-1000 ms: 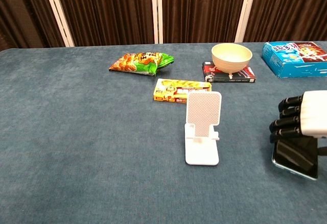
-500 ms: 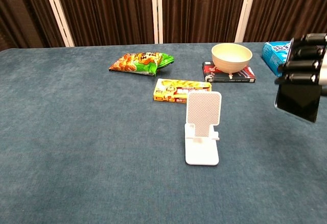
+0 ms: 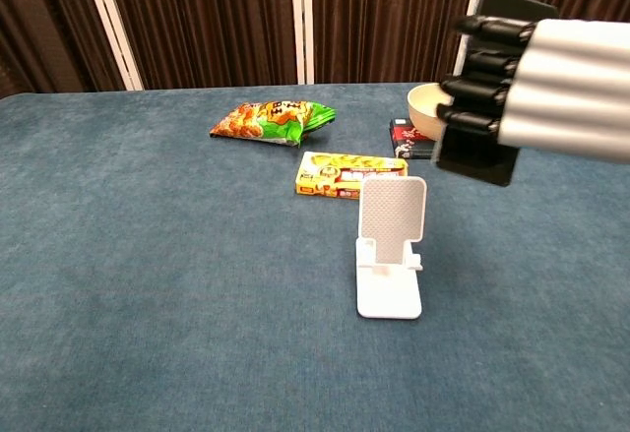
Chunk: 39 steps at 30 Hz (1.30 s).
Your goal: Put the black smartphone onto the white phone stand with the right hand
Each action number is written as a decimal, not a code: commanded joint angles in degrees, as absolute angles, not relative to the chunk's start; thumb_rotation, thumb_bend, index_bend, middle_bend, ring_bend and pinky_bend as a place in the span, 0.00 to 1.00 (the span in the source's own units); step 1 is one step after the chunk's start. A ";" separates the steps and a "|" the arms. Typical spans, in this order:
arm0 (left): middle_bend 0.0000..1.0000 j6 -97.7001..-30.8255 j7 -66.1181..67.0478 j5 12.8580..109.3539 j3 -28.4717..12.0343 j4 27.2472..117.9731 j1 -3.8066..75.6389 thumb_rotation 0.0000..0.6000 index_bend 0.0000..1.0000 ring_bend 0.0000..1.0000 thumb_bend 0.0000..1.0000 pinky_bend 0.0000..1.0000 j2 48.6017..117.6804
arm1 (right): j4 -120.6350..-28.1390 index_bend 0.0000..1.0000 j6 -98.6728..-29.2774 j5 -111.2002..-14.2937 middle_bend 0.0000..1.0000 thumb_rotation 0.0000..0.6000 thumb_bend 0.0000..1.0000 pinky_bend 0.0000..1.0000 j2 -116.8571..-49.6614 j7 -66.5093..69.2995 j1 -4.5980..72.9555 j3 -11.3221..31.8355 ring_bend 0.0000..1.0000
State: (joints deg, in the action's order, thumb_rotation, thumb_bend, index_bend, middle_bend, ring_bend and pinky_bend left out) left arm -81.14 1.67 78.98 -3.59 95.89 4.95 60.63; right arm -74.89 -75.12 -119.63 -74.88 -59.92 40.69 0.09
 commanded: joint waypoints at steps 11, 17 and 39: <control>0.00 -79.53 1.72 77.09 -4.19 95.27 5.71 1.00 0.00 0.00 0.00 0.00 60.80 | -80.95 0.60 -62.21 -118.99 0.56 1.00 0.54 0.18 -77.23 -69.82 43.41 2.48 0.41; 0.00 -78.95 1.69 76.44 -4.34 94.93 5.94 1.00 0.00 0.00 0.00 0.00 60.85 | -82.12 0.61 -60.46 -118.77 0.56 1.00 0.54 0.15 -79.01 -72.51 42.96 2.63 0.41; 0.00 -78.60 0.49 76.00 -4.48 94.48 6.08 1.00 0.00 0.00 0.00 0.00 60.52 | -82.31 0.60 -53.26 -115.62 0.55 1.00 0.54 0.10 -84.12 -81.79 41.82 4.70 0.40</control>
State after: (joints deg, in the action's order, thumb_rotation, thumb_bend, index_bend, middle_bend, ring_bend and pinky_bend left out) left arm -78.62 0.53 76.01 -4.48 94.51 6.08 60.53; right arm -82.51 -53.34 -115.78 -83.90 -81.57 41.99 4.63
